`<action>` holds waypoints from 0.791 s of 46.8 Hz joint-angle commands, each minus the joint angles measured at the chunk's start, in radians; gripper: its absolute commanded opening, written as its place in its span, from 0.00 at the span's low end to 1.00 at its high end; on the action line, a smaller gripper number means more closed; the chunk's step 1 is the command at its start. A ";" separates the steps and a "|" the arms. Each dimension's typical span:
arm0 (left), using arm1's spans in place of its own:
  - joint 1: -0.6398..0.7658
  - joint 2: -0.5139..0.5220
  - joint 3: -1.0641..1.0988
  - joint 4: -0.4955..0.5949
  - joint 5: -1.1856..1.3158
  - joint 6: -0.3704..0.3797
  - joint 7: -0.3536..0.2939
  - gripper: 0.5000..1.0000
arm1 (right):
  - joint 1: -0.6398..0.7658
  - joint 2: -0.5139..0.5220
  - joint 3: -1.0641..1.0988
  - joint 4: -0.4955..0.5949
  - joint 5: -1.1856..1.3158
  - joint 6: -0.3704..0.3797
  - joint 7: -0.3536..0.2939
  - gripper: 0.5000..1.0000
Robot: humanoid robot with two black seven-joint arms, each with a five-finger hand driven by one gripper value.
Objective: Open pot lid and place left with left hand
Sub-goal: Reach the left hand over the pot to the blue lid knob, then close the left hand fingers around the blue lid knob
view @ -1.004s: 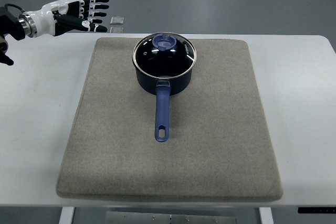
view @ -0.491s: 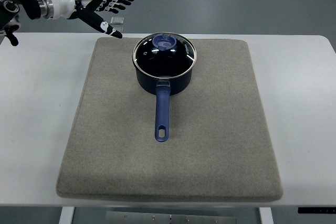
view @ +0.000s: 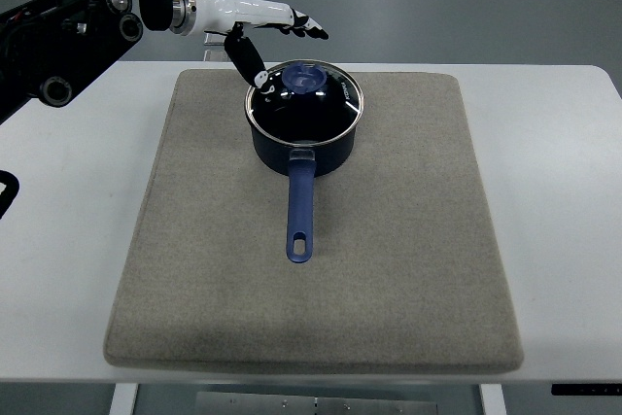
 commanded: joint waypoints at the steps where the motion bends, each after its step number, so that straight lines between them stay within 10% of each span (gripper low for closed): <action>1: -0.005 -0.023 -0.002 0.001 0.055 0.008 0.002 0.96 | 0.000 0.000 0.000 0.000 0.000 0.000 0.000 0.83; 37: -0.010 -0.093 0.006 0.012 0.235 0.054 0.003 0.83 | 0.000 0.000 0.000 0.000 0.000 0.000 0.000 0.83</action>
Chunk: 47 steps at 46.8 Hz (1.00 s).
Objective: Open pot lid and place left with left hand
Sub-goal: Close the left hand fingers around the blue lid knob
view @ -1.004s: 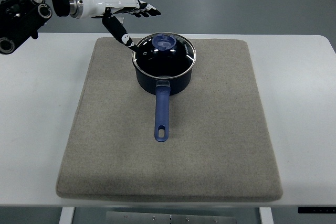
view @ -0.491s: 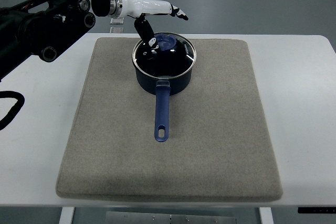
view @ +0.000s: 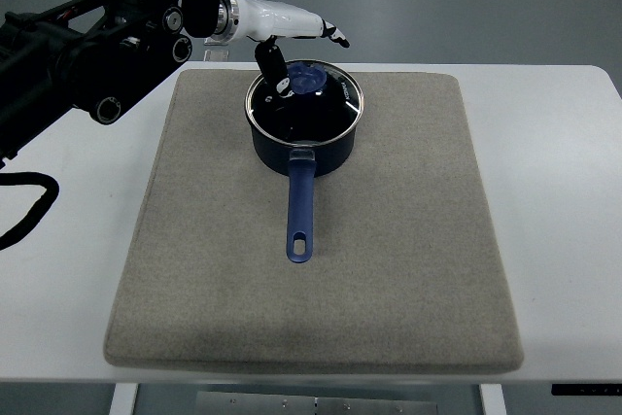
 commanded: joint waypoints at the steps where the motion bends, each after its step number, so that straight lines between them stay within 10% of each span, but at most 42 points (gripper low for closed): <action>1: 0.000 0.000 0.002 -0.002 0.001 -0.003 -0.002 0.78 | 0.000 0.000 0.000 0.000 0.000 0.000 0.000 0.83; 47: 0.009 0.011 0.028 -0.008 0.001 -0.007 -0.002 0.66 | 0.000 0.000 0.000 0.000 0.000 0.000 0.000 0.83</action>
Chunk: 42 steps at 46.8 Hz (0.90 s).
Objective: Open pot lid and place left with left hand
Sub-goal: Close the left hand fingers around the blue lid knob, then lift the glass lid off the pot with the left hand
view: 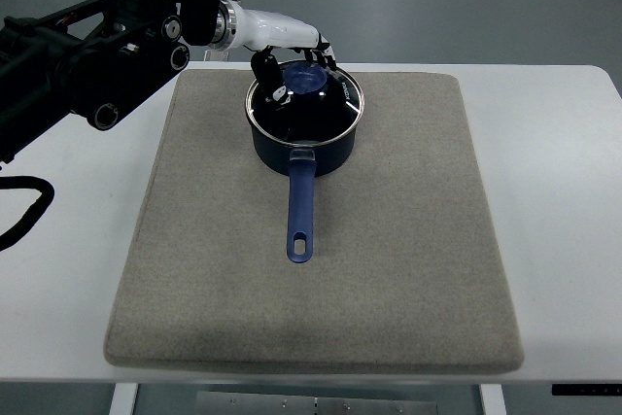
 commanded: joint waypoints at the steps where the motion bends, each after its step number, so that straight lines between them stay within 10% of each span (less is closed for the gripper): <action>1: 0.000 0.000 0.001 0.002 0.000 0.002 0.000 0.65 | 0.000 0.000 0.000 0.000 0.000 0.000 0.000 0.83; 42: -0.003 0.000 -0.002 0.008 0.012 0.008 0.000 0.32 | 0.000 0.000 0.000 0.000 0.000 0.000 0.000 0.83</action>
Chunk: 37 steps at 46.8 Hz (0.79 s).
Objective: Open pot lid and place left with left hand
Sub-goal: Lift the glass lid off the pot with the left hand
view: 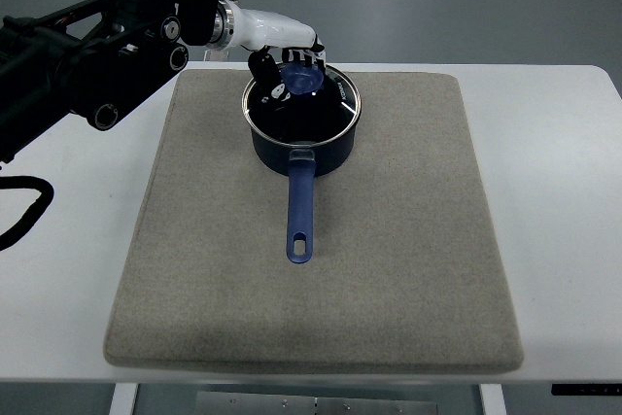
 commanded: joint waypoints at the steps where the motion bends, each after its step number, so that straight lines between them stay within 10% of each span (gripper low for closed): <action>1: -0.003 0.000 -0.002 -0.001 -0.002 0.001 0.000 0.28 | 0.000 0.000 0.000 0.000 0.000 0.000 0.000 0.83; 11: -0.009 0.000 -0.005 -0.001 -0.003 0.001 0.000 0.00 | 0.000 0.000 0.000 0.000 0.000 0.000 0.000 0.83; 37: -0.033 0.221 -0.015 -0.088 -0.031 -0.007 -0.001 0.00 | 0.000 0.000 0.000 0.000 0.000 0.000 0.000 0.83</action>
